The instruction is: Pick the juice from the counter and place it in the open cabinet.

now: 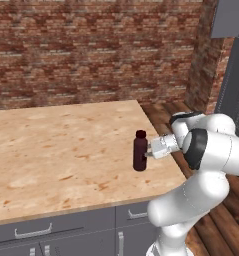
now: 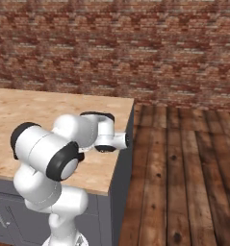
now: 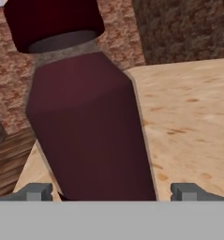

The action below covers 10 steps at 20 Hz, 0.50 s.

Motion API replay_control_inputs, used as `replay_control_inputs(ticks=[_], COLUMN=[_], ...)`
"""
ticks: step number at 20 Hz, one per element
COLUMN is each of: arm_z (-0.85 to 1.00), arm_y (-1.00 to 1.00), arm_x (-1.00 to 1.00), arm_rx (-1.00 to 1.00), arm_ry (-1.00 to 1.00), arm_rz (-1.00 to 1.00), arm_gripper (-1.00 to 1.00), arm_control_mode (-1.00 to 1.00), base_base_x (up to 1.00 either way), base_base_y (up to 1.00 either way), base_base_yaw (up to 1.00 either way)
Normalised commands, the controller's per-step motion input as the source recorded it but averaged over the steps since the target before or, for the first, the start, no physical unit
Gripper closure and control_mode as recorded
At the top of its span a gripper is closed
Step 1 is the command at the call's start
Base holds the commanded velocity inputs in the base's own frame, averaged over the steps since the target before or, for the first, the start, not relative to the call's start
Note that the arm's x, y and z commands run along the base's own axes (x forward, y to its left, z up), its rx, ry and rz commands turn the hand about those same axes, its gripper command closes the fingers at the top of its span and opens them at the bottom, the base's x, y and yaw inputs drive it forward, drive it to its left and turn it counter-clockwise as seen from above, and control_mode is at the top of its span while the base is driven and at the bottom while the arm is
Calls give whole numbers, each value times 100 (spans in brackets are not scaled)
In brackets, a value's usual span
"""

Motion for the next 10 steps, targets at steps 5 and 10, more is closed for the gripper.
replay_control_inputs(ticks=[5, 10], arm_z=[-2, 0], arm_y=[11, 7], arm_x=[0, 0], arm_rx=[0, 0], arm_ry=[1, 0], arm_rz=[0, 0], arm_gripper=[-100, -100], arm_control_mode=[-100, -100], base_base_x=[0, 0], base_base_y=[0, 0], base_base_yaw=[0, 0])
